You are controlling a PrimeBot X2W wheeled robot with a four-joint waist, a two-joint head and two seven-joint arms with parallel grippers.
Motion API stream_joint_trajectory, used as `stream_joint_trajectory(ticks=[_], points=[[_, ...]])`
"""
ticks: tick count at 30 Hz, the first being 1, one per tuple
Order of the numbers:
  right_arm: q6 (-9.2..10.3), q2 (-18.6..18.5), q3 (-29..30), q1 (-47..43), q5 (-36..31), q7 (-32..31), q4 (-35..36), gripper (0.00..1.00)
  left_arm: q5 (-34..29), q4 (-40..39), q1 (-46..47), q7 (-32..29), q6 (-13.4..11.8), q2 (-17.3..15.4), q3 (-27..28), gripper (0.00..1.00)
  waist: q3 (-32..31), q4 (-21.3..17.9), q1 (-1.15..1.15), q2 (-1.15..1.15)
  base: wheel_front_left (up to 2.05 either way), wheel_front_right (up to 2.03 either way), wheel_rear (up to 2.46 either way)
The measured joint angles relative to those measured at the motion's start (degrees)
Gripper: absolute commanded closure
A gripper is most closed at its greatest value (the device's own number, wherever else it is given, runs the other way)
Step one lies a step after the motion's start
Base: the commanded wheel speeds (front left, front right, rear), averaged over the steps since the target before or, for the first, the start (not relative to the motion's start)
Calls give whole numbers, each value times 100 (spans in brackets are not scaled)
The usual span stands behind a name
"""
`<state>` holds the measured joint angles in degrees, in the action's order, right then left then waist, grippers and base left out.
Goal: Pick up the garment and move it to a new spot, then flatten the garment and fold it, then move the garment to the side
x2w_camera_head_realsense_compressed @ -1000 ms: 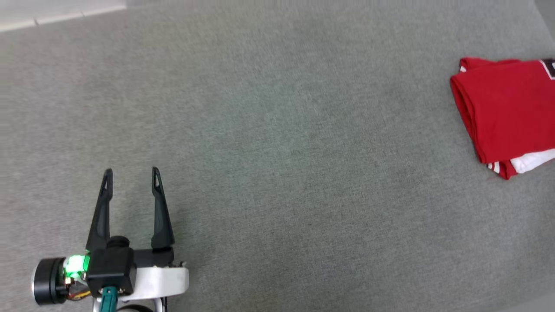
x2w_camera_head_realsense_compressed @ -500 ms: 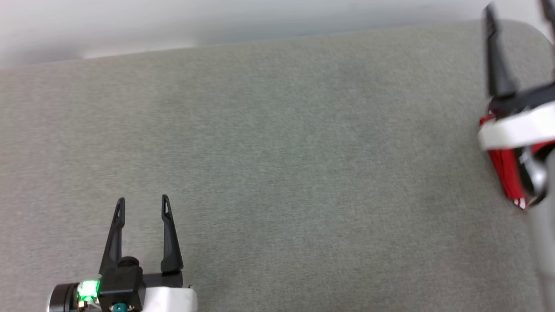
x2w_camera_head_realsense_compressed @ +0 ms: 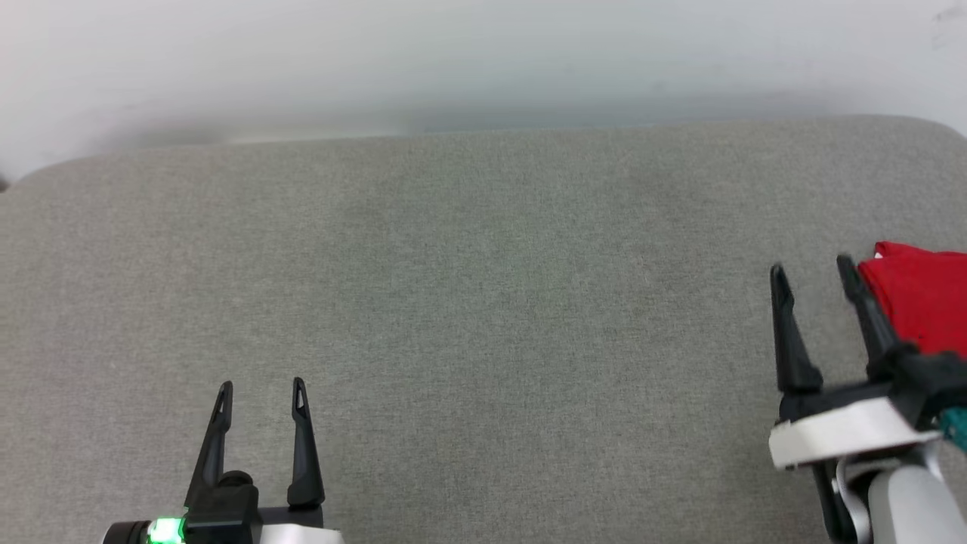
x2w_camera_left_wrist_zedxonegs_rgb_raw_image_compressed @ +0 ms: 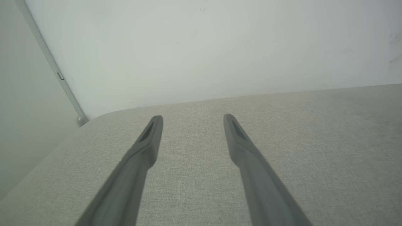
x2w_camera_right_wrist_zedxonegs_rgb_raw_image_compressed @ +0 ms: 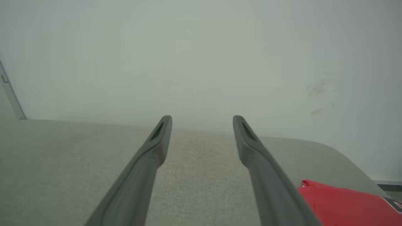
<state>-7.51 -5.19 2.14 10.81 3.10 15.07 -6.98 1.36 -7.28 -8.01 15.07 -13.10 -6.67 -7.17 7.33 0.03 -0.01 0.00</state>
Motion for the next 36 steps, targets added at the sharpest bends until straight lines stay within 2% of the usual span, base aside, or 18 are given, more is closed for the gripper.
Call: stream_joint_trajectory(ticks=[7,15,27,28,33,36], points=[[0,178,93,-889,40,1,280,0,1,125,-151,0,101,21,42,0,-261,68,0,0,0,0,0],[0,212,22,-1583,242,1,653,0,34,191,-360,0,188,79,127,0,-515,111,0,0,0,0,0],[0,219,-40,-1992,523,1,832,0,93,253,-481,0,396,166,293,0,-698,84,0,0,0,0,0],[0,218,-42,-1995,525,0,798,100,93,290,-479,-2,401,168,292,100,-699,83,0,0,0,0,0],[0,219,-73,-2049,538,-24,527,100,101,559,-481,-30,402,187,245,100,-699,82,0,0,0,0,0],[0,218,-85,-2048,810,-81,476,100,402,587,-480,-81,415,186,240,100,-699,80,0,0,0,0,0]])
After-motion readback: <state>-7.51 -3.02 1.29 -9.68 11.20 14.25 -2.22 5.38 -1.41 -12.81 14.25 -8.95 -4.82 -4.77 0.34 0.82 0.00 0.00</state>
